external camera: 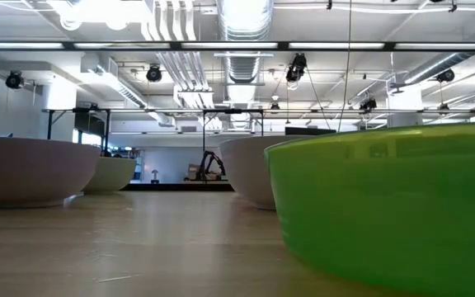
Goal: Nest bowls inside each other
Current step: Stack the top light blue bowl on top of the white bowl
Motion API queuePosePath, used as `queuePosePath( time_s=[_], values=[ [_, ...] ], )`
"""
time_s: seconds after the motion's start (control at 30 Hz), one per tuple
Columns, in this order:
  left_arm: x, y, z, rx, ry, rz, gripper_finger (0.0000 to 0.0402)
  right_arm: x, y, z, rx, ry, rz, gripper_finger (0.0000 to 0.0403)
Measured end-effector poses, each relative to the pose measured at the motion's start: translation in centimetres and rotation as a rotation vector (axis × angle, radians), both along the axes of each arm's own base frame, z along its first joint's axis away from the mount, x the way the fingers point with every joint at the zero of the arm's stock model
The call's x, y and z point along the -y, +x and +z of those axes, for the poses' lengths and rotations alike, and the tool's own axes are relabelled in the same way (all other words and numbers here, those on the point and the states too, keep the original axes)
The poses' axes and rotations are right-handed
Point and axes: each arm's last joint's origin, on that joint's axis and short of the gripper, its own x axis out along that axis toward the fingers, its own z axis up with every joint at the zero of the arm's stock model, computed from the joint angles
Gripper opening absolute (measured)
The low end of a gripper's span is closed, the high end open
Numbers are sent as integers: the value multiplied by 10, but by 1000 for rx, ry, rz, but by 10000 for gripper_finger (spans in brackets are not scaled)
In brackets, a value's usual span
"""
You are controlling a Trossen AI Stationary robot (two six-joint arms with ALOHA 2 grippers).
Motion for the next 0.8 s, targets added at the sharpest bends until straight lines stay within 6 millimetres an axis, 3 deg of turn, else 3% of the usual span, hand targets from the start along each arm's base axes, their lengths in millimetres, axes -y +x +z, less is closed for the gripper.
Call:
queuePosePath(
  time_s=[0.17, 0.3, 0.37, 0.53, 0.63, 0.8],
  values=[
    [0, 17, 22, -473, 47, 111, 0, 22, 19, 7, -305, -125, -141, 9],
    [8, 19, 9, -864, -122, 185, 0, 26, 9, 17, -658, -319, -364, 9],
    [19, 17, -7, -1078, -165, 230, 0, 25, 0, 22, -818, -441, -450, 9],
    [57, 30, -44, -1127, -226, 112, 0, 25, -20, 25, -1024, -567, -581, 9],
    [62, 17, -69, -1279, -298, 236, 0, 24, -29, 21, -1044, -552, -593, 9],
    [58, -7, -90, -1284, -498, 336, 0, 22, -34, 5, -1057, -477, -602, 9]
  ],
)
